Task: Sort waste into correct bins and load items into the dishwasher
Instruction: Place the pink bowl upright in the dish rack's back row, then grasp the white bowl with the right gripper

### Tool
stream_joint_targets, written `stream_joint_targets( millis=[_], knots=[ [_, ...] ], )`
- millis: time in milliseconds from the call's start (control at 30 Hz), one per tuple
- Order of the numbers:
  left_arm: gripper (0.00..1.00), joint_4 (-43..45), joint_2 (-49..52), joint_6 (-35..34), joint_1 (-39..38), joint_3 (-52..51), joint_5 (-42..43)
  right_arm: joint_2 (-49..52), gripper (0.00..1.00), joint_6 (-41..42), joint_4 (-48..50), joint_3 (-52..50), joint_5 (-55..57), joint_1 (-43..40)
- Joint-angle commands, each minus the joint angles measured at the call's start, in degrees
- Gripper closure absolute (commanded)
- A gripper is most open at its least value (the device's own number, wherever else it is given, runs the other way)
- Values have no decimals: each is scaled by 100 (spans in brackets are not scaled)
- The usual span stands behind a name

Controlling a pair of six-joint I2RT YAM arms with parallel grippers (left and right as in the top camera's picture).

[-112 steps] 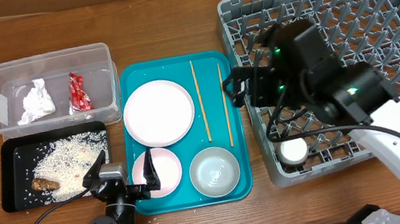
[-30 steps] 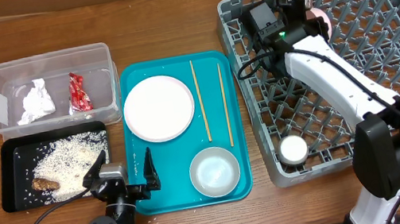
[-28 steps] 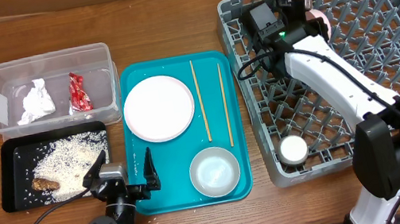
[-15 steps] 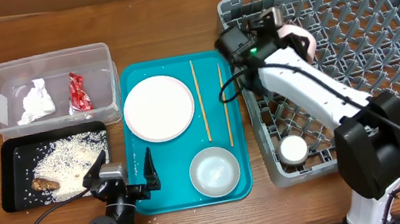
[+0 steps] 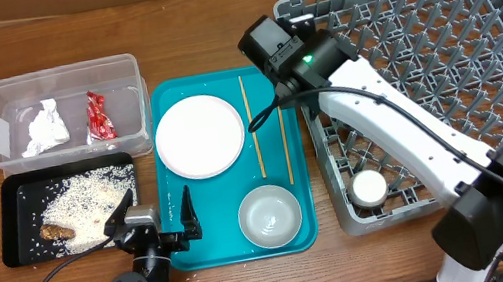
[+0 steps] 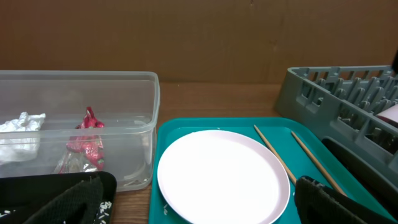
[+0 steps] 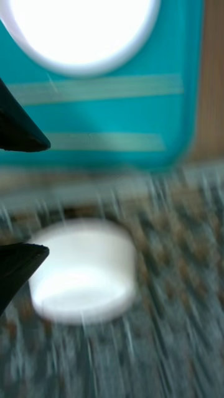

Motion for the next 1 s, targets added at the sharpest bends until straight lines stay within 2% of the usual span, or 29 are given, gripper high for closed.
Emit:
stream_joint_targets(
  millis=[0,67,100,167,233,300,333,367,467,633,733,833,933,967],
  knots=[
    [0,13,-11,149,31,-22,33,-127,48,133,96,-133,-2409,33],
    [0,13,-11,149,31,-22,33,-127,43,85,162,-557,-2621,170],
    [0,13,-11,149,31,-22,33,-125,43,-361,205,-857,-2621,271],
    [0,13,-11,149,31,-20,33,-125,43,-1770,352,-1443,-2618,417],
    [0,13,-11,149,31,-20,33,-125,43,-2437,535,-1926,-2570,444],
    [0,13,-11,149,31,-22,33,-125,44,-2756,745,-2267,-2579,444],
    [0,13,-11,149,31,-20,33,-125,44,-2798,831,-2380,-2581,446],
    [0,13,-11,149,31,-22,33,-125,49,-2911,951,-2564,-2645,446],
    [0,13,-11,149,31,-22,33,-122,50,-3202,1023,-2741,-2959,448],
    [0,13,-11,149,31,-22,33,-116,51,-3198,1130,-2822,-3101,470],
    [0,13,-11,149,31,-20,33,-116,58,-3200,1108,-2826,-3134,472],
    [0,13,-11,149,31,-22,33,57,57,-3198,1078,-2837,-3008,560],
    [0,13,-11,151,31,-22,33,212,71,-3195,1137,-2857,-3010,629],
    [0,13,-11,149,31,-20,33,262,80,-3193,1161,-2857,-3008,654]
  ],
)
